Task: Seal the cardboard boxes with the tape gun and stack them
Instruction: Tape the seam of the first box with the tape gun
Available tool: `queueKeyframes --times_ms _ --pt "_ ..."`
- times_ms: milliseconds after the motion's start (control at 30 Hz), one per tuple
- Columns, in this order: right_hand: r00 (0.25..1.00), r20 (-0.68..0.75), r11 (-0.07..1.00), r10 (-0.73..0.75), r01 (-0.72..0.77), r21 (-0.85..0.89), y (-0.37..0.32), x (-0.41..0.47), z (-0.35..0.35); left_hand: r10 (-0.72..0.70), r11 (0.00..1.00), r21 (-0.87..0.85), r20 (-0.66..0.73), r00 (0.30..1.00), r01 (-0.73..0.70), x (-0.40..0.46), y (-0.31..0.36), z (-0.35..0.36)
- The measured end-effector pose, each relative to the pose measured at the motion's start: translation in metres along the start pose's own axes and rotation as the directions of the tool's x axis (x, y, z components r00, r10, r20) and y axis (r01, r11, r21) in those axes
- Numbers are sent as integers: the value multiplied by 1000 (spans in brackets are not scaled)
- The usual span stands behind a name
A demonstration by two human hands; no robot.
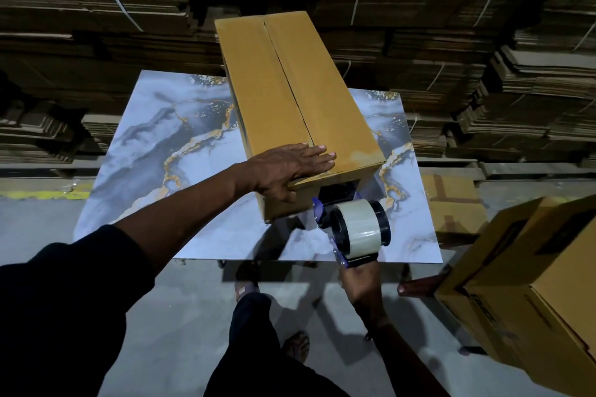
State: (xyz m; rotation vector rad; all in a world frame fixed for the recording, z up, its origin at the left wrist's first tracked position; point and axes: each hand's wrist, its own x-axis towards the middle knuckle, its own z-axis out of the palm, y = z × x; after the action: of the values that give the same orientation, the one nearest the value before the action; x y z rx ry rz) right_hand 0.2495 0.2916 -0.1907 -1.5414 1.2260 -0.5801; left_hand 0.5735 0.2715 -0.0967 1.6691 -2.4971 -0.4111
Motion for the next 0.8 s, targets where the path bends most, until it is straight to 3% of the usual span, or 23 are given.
queueKeyframes --times_ms 300,600,800 --pt "992 8 978 -129 129 -164 -3 1 -2 23 999 -27 -39 999 -24 -1 -1 2" --pt "988 25 980 155 -150 -129 -17 23 18 39 999 -19 -19 999 -39 -2 -2 1" --pt "992 -62 973 114 -124 -195 -13 29 23 44 999 -9 -1 999 -44 2 -4 4"
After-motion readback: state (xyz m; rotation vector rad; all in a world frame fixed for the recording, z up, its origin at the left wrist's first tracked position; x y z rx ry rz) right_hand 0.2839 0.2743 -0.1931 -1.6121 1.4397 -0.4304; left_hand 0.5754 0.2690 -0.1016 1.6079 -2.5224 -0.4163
